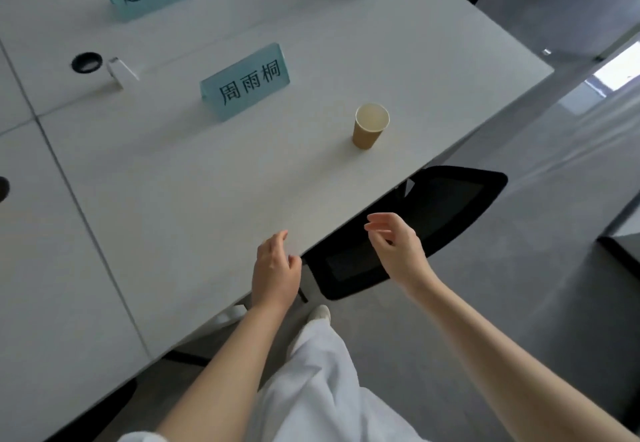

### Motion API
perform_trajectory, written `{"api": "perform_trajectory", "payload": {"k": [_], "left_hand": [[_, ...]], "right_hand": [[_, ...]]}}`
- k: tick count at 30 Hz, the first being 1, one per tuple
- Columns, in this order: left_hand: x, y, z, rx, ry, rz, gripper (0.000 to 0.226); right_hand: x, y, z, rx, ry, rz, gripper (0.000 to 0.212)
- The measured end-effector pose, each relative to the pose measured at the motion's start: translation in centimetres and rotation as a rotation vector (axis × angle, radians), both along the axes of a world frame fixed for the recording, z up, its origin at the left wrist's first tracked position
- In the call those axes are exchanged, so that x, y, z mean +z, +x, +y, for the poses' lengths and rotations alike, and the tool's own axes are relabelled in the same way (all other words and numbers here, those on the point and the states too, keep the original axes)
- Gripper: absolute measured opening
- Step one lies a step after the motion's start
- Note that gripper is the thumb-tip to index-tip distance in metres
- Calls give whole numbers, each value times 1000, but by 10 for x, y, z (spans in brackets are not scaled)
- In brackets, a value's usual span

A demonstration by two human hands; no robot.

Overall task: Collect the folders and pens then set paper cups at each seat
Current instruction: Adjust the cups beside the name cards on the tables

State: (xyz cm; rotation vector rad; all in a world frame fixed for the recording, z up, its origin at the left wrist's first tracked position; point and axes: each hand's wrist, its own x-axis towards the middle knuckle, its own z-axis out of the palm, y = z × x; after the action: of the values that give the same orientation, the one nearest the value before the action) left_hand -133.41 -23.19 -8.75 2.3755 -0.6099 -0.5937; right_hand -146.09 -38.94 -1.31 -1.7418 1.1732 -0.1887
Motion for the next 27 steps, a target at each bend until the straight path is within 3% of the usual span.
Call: {"api": "perform_trajectory", "payload": {"k": [5,10,15,20,27], "left_hand": [[2,18,-61,-47,37,-45,47],[-9,28,-108,-67,110,-38,56],[-20,29,-156,14,234,-62,64],[-29,11,-198,110,390,45,70],[-40,-1,-209,178,465,-9,75]], "right_hand": [[-3,18,-68,3,51,7,30],[-17,39,-135,81,56,21,46],[-38,62,-205,253,96,44,66],[-58,80,-262,461,83,81,77],[-73,112,-283,676,59,33,90]]}}
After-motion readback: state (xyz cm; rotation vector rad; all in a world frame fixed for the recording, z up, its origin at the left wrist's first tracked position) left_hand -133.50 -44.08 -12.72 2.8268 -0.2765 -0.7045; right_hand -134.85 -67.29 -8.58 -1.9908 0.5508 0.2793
